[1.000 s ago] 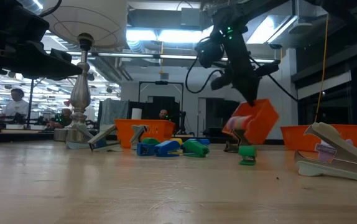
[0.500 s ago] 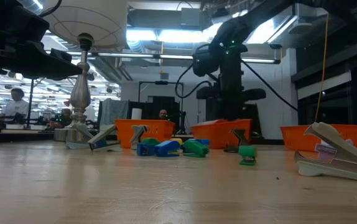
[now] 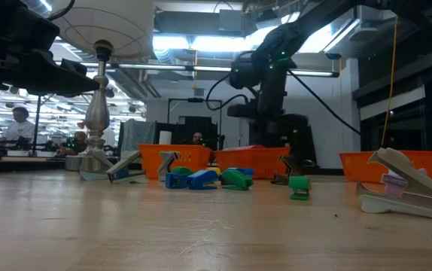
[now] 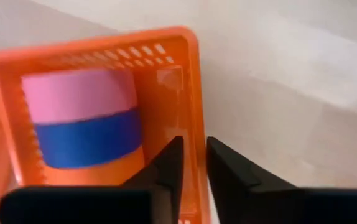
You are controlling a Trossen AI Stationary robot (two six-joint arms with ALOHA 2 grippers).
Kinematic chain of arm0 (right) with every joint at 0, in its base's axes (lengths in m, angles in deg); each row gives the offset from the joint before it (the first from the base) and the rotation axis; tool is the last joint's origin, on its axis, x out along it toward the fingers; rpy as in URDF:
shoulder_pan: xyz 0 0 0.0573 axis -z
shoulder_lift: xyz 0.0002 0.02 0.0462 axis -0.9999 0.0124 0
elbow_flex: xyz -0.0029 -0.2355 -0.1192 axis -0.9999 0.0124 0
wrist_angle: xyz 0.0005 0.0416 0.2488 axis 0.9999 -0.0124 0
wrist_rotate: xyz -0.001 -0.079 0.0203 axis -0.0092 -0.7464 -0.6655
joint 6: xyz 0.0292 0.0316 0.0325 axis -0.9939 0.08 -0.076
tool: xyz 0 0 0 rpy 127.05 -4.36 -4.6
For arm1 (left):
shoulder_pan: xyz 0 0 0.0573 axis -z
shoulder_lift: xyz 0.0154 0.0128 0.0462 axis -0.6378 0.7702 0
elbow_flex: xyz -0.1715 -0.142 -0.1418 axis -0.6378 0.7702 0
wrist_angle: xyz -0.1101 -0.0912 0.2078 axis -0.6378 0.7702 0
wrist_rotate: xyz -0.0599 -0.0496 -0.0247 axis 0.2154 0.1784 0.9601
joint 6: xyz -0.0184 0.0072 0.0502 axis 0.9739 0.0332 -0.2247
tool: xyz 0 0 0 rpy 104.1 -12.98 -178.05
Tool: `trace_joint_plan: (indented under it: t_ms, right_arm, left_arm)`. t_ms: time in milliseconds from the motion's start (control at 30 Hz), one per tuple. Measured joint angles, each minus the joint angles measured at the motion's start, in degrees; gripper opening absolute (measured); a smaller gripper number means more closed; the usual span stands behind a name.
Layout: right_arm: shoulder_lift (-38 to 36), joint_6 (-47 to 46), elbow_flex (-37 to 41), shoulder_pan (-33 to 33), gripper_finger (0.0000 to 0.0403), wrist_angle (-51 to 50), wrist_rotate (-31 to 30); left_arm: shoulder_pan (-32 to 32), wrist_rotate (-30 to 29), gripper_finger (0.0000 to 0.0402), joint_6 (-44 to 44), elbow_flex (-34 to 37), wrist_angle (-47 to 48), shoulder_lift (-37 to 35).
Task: Pick and place Stapler, Stapler remover, tape
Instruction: Move the middle orange bin to the top center of the table, then put the violet staple remover into the right orange bin
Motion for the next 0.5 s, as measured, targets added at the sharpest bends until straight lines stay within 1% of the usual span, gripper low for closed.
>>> trace_joint_plan:
  t_ms: [67,200,367,500]
  right_arm:
    - [0.0,0.43,0.0,-0.01,0.0094,1.15,0.03]
    - [0.0,1.81,-1.14,0.35,0.0122,0.19,0.24]
    - [0.0,2.03,-4.56,1.49,0.0159,-6.67,0.23]
    - [0.0,3.49,-7.11,1.01,0.0189,-9.67,0.2]
  left_arm:
    - [0.0,0.0,0.0077,0.0,0.0,0.0,0.01]
    - [-0.01,0.0,0.0079,0.0,0.0,0.0,0.0]
    - [0.0,0.0,0.0077,0.0,-0.01,0.0,0.0]
    - [0.0,0.0,0.0078,0.0,-0.02,0.0,0.01]
